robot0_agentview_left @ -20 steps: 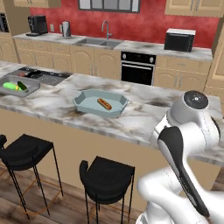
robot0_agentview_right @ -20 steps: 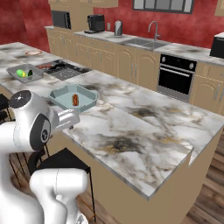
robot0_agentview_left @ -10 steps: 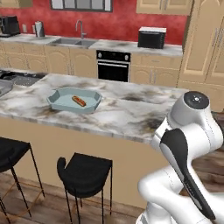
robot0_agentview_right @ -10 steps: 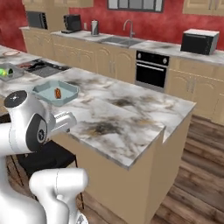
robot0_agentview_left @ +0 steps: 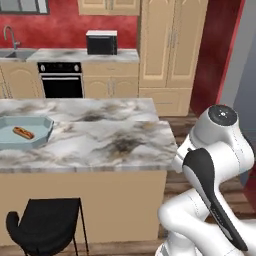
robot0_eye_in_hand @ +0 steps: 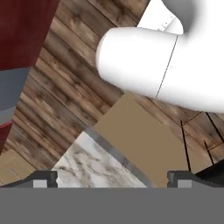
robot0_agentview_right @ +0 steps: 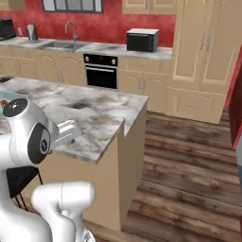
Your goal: Place the cold items (corn and cucumber) from the fridge in one tupperware on the dining counter. Place the warm items (kebab skewer and hot dog) in the stove area in another tupperware.
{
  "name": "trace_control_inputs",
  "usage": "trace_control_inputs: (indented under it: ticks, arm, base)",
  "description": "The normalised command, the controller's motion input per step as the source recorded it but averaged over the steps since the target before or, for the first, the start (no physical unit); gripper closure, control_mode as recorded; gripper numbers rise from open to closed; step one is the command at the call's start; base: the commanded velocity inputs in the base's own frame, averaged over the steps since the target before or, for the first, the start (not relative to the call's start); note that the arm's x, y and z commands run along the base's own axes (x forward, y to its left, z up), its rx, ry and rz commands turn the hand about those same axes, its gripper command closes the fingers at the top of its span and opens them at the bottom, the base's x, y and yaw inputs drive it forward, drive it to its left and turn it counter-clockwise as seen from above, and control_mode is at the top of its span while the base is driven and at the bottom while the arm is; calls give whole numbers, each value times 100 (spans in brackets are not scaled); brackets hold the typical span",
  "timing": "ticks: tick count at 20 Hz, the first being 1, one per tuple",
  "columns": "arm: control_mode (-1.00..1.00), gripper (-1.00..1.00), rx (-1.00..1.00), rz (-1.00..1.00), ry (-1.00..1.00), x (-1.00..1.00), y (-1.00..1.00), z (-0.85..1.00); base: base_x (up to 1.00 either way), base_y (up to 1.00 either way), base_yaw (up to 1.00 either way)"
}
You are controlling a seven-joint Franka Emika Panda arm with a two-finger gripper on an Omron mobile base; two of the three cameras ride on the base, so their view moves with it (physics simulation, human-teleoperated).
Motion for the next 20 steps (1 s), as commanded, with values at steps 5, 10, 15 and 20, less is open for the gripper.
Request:
trace_control_inputs:
  ticks: [5, 10, 15, 20]
  arm:
    - [100, -100, 0, 0, 0, 0, 0, 0]
    - [100, -100, 0, 0, 0, 0, 0, 0]
    - [100, -100, 0, 0, 0, 0, 0, 0]
    - [100, -100, 0, 0, 0, 0, 0, 0]
  base:
    - [35, -57, -33]
    - [49, -54, -24]
    - [73, -66, -10]
    - [96, -68, 1]
